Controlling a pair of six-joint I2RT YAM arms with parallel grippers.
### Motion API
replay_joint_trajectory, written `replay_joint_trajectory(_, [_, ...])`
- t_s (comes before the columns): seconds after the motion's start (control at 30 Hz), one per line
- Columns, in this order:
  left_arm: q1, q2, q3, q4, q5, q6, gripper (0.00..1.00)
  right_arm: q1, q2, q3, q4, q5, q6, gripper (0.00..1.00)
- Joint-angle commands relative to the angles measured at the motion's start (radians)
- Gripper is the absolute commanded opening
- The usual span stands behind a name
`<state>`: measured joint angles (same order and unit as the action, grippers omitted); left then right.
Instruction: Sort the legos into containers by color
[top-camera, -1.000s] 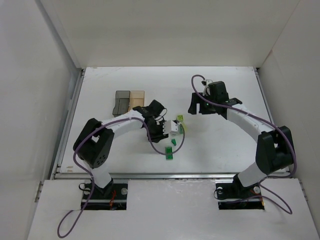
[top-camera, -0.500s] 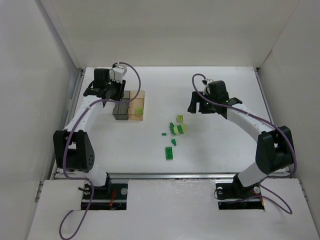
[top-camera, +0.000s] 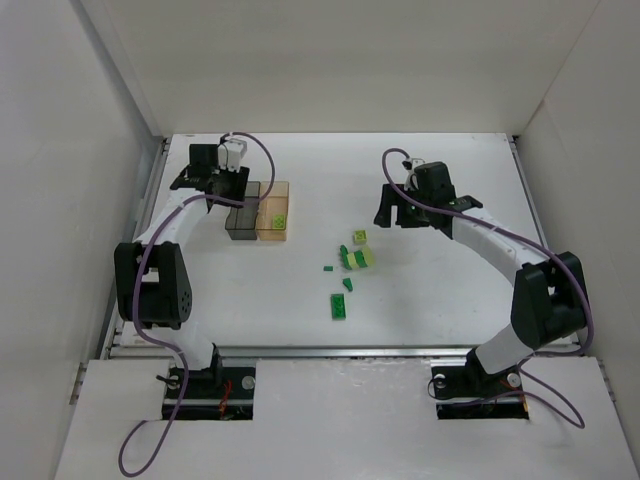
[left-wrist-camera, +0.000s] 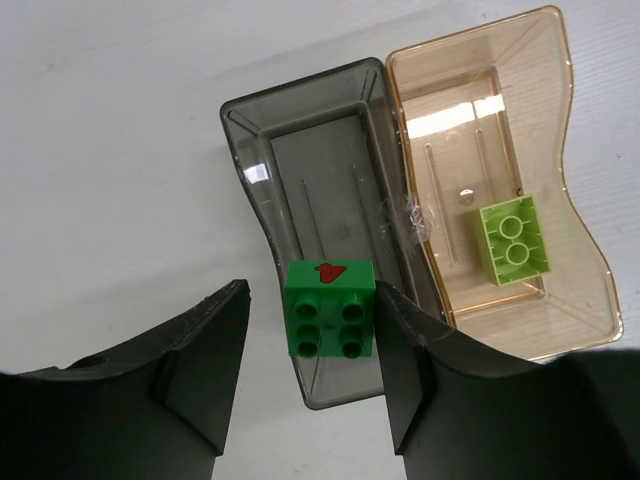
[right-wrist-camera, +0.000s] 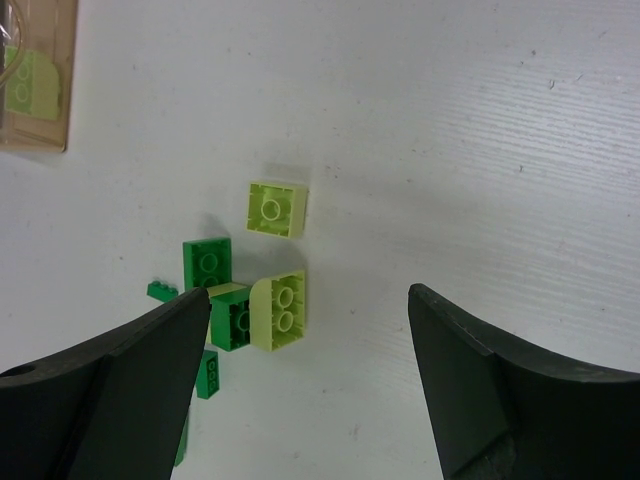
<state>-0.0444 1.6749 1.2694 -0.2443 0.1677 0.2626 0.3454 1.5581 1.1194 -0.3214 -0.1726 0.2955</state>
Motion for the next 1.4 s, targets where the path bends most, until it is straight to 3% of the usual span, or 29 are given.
replay_joint_trajectory(0.0, [0.000, -0.023, -0.007, 0.019, 0.076, 0.017, 0.49, 0.009, -0.033, 0.034, 0.030, 0.013, 0.010, 0.85])
replay_joint_trajectory(0.27, [0.000, -0.014, -0.016, -0.009, 0.062, 0.017, 0.60, 0.009, -0.033, 0.034, 0.021, 0.013, 0.010, 0.85])
replay_joint_trajectory(0.43, [-0.024, -0.036, 0.021, -0.043, 0.098, 0.039, 0.61, 0.009, -0.053, 0.043, 0.021, 0.013, 0.010, 0.85])
replay_joint_trajectory(0.63, [-0.179, -0.113, -0.008, -0.084, 0.098, 0.171, 0.62, 0.009, -0.075, 0.033, 0.012, 0.031, 0.010, 0.85])
replay_joint_trajectory(1.03, [-0.526, -0.273, -0.258, -0.073, 0.217, 0.538, 0.59, 0.018, -0.266, -0.107, -0.051, 0.091, 0.086, 0.85])
replay_joint_trajectory(1.17, [-0.607, -0.183, -0.248, -0.093, 0.249, 0.569, 0.48, 0.018, -0.361, -0.162, -0.076, 0.091, 0.099, 0.85])
replay_joint_trajectory(1.37, [-0.649, -0.002, -0.133, -0.142, 0.286, 0.544, 0.47, 0.027, -0.502, -0.250, -0.105, 0.111, 0.108, 0.85])
